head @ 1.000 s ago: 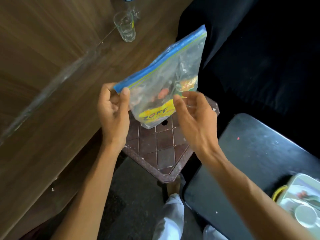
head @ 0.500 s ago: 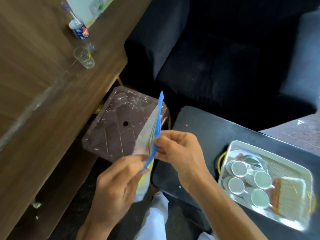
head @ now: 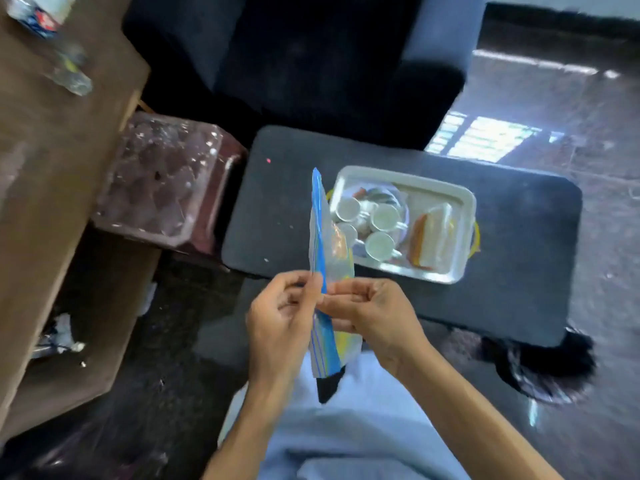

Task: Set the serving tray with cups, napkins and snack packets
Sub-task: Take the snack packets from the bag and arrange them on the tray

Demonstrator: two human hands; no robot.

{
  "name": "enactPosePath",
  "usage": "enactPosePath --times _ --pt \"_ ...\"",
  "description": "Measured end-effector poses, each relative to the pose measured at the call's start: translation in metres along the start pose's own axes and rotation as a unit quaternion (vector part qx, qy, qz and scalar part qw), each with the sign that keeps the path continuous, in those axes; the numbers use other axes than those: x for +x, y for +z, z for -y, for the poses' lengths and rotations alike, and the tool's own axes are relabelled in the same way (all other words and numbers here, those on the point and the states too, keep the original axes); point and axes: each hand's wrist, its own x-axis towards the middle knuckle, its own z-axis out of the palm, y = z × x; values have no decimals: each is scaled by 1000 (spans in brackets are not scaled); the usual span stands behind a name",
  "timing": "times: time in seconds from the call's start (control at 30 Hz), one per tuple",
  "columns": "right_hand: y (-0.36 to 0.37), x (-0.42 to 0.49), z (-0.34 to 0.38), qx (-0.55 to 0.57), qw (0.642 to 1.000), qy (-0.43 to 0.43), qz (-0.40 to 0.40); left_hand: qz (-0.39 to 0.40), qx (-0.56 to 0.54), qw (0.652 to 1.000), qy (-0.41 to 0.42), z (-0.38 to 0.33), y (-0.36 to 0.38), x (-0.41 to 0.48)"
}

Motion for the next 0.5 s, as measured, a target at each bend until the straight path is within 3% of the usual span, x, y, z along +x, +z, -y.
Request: enactPosePath --times 0.2,0.4,0.5 --pt "-60 -66 -13 -34 996 -48 -63 65 76 995 23 -3 58 -50" --pt "-102 -102 -29 73 989 -63 -115 223 78 971 -19 -8 95 -64" --pt "-116 -109 -30 114 981 -48 -150 262 118 958 -5 -13 114 -65"
